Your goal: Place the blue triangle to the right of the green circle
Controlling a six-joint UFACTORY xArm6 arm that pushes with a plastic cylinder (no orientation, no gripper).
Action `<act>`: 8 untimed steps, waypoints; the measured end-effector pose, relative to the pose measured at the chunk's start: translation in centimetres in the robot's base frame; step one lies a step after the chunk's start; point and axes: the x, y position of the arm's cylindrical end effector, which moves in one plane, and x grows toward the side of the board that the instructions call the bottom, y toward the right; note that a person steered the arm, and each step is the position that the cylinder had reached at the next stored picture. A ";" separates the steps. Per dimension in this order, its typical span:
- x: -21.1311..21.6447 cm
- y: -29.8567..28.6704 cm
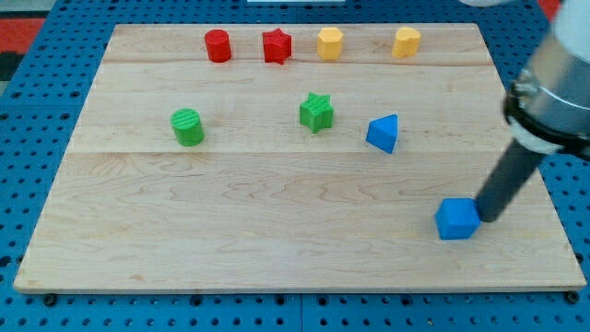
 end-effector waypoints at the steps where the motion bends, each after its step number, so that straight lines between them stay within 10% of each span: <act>1: -2.3 2.0; 6: -19.8 -8.8; 8: -12.8 -10.3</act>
